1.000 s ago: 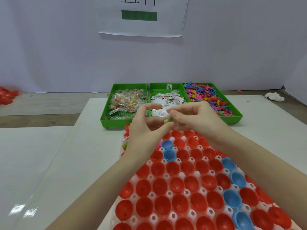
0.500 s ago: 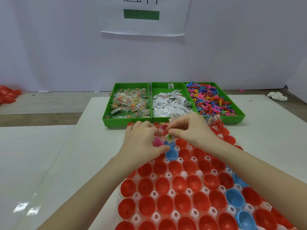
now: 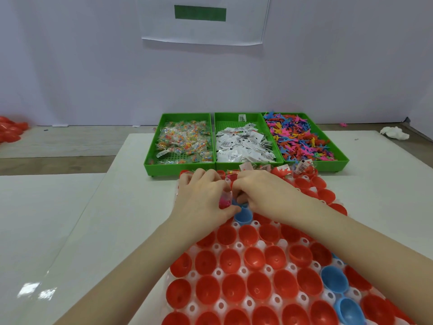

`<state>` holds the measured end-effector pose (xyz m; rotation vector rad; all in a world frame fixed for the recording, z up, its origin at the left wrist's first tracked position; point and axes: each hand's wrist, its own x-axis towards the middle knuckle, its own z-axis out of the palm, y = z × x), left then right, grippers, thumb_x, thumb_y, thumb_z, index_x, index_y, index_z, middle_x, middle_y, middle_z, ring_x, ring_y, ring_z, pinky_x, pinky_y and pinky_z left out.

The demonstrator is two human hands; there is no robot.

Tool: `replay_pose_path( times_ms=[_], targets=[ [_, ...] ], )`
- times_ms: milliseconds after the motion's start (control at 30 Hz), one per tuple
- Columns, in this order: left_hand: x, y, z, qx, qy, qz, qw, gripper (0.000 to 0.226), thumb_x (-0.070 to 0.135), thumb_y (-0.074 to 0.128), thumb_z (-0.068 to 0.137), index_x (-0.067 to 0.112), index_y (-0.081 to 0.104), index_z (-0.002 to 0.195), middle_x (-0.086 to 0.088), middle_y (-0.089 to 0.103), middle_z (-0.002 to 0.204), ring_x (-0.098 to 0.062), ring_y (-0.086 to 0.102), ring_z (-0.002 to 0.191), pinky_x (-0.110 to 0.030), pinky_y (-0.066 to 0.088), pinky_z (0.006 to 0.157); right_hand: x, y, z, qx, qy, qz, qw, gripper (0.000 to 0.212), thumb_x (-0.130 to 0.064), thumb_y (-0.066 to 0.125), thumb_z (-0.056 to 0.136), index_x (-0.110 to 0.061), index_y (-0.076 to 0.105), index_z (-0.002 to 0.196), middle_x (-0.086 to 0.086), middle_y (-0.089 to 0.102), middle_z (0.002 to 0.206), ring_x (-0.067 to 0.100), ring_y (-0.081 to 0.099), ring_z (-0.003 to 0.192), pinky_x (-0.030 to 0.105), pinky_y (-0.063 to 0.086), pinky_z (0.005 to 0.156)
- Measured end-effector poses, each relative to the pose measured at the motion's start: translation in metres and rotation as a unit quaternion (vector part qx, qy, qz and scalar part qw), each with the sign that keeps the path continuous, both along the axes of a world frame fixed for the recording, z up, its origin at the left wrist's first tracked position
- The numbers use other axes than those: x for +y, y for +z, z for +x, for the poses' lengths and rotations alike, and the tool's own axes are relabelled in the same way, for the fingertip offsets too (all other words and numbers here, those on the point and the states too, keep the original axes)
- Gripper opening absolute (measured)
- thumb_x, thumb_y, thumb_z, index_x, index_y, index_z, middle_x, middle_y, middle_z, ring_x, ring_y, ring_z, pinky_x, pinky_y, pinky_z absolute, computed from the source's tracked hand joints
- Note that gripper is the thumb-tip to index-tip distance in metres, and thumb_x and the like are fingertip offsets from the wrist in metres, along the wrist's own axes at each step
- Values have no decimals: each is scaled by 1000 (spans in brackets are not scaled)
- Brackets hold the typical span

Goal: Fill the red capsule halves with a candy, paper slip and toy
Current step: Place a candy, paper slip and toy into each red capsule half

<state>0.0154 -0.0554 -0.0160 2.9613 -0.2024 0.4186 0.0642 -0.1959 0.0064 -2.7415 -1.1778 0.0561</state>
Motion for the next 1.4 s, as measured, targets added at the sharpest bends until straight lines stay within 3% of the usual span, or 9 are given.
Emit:
replay_pose_path(
  times_ms=[133, 233, 433, 600, 700, 833, 967, 1200, 1400],
  targets=[
    [1, 1, -1, -10, -3, -20, 1000, 51, 70, 52, 73, 36, 58, 110, 16, 48, 114, -8, 37, 111, -29, 14, 81, 3, 6, 5, 45, -29, 30, 998, 21, -5, 64, 79, -13, 69, 98, -5, 53, 73, 11, 50, 81, 17, 41, 60],
    [4, 10, -4, -66, 15, -130, 989, 68, 80, 44, 58, 36, 61, 107, 17, 53, 108, -6, 43, 110, -27, 16, 80, -2, 12, 6, 95, -65, 109, 987, 27, -9, 73, 72, -15, 70, 99, -1, 67, 81, 9, 59, 74, 27, 49, 71],
    [35, 23, 23, -111, 73, -408, 903, 19, 49, 62, 78, 31, 62, 80, 8, 64, 93, -13, 58, 90, -45, 41, 95, -12, 17, 9, 123, -64, 121, 983, 32, -18, 80, 67, -16, 71, 97, -2, 69, 91, 10, 61, 81, 25, 49, 74],
    [68, 17, 60, -55, 123, -357, 924, 15, 28, 60, 87, 16, 67, 91, -6, 67, 104, -17, 57, 91, -32, 43, 83, -32, 32, 27, 123, -107, 287, 944, 8, -24, 77, 72, -22, 73, 79, -15, 68, 68, -7, 59, 60, 7, 43, 56],
    [81, 12, 76, 29, 137, -248, 958, 34, 34, 52, 92, 11, 65, 111, -9, 62, 120, -25, 55, 108, -35, 41, 87, -61, 33, 63, 43, -235, 415, 878, 6, -23, 70, 80, -20, 71, 75, -4, 70, 71, 4, 61, 62, 18, 48, 66],
    [87, 5, 90, 149, 131, -103, 975, 59, 54, 31, 94, 12, 49, 132, -10, 53, 133, -27, 50, 118, -39, 43, 96, -110, 10, 108, 32, -414, 262, 871, 28, -22, 63, 86, -5, 66, 107, 14, 65, 113, 27, 58, 104, 37, 44, 92],
    [84, -2, 101, 187, 159, -64, 967, 70, 64, 32, 89, 12, 42, 136, -8, 46, 140, -27, 45, 124, -38, 38, 98, -134, -10, 122, 61, -432, 86, 896, 46, -37, 61, 86, -8, 58, 123, 12, 56, 130, 30, 50, 119, 39, 41, 98],
    [77, -4, 105, 90, 237, -175, 951, 31, 30, 62, 87, 11, 61, 111, -8, 64, 112, -29, 56, 106, -39, 46, 88, -123, -14, 125, -35, -422, 153, 893, 6, -12, 69, 80, -7, 71, 78, 15, 70, 94, 28, 60, 86, 34, 45, 73],
    [76, -8, 104, 45, 228, -236, 944, 26, 14, 52, 92, 7, 60, 115, -12, 63, 115, -30, 56, 105, -38, 45, 84, -122, -8, 129, -125, -421, 153, 885, 29, -1, 51, 85, -3, 63, 112, 23, 58, 115, 39, 54, 102, 39, 42, 81]
  ],
)
